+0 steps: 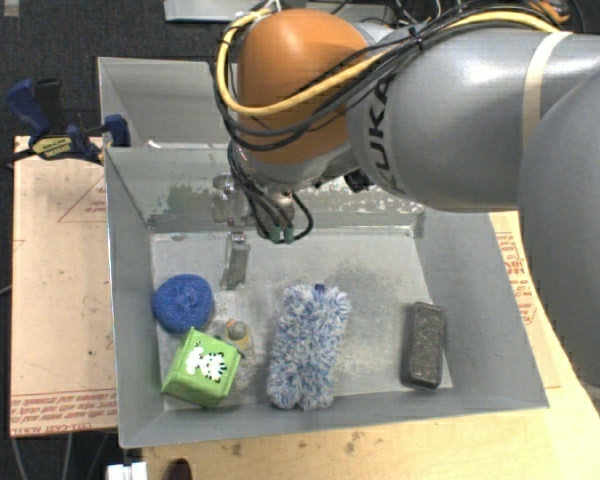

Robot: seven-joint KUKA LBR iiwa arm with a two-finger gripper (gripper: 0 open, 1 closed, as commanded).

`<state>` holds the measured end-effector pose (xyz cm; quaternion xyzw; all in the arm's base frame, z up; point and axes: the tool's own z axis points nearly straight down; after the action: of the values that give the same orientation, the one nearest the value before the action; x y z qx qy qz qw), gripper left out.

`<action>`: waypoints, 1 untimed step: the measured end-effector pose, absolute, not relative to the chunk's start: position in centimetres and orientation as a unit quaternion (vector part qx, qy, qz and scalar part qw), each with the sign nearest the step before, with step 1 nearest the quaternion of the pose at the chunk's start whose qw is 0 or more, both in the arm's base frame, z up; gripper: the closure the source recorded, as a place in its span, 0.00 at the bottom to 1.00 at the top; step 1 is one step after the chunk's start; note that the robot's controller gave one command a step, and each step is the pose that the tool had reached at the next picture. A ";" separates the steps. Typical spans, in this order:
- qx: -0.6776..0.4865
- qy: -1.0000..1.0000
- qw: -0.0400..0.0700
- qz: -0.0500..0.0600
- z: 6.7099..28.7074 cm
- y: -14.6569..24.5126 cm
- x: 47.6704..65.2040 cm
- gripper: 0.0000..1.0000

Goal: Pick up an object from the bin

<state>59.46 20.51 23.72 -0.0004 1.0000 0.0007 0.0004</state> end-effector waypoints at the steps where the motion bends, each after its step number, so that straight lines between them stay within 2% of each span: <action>1: 0.044 0.999 0.002 0.001 17.7 21.5 59.1 0.00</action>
Offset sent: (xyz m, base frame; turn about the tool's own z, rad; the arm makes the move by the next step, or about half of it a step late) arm -0.0091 0.0274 -0.0772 0.0701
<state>59.15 21.48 17.71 0.0441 0.9990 0.0013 0.0020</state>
